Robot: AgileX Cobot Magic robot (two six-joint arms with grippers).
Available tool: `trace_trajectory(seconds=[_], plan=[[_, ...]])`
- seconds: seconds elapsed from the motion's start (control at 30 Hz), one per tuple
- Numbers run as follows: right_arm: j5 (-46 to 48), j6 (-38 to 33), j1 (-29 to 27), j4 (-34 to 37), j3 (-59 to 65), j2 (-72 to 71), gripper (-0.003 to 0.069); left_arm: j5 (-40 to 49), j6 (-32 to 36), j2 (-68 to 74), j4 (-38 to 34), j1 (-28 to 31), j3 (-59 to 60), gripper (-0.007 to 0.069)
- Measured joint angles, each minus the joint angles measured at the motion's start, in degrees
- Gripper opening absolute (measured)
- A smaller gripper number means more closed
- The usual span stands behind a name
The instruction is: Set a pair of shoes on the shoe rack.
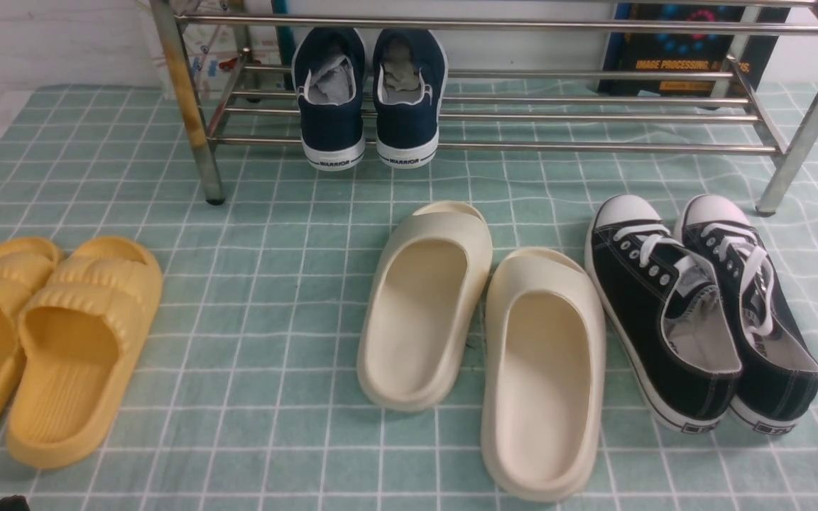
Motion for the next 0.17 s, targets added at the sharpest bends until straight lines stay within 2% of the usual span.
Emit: trace_trajectory(seconds=[0.17], plan=[[0.00,0.00,0.00,0.00,0.00,0.00,0.0239,0.00,0.00,0.00,0.00,0.00,0.00,0.0011]])
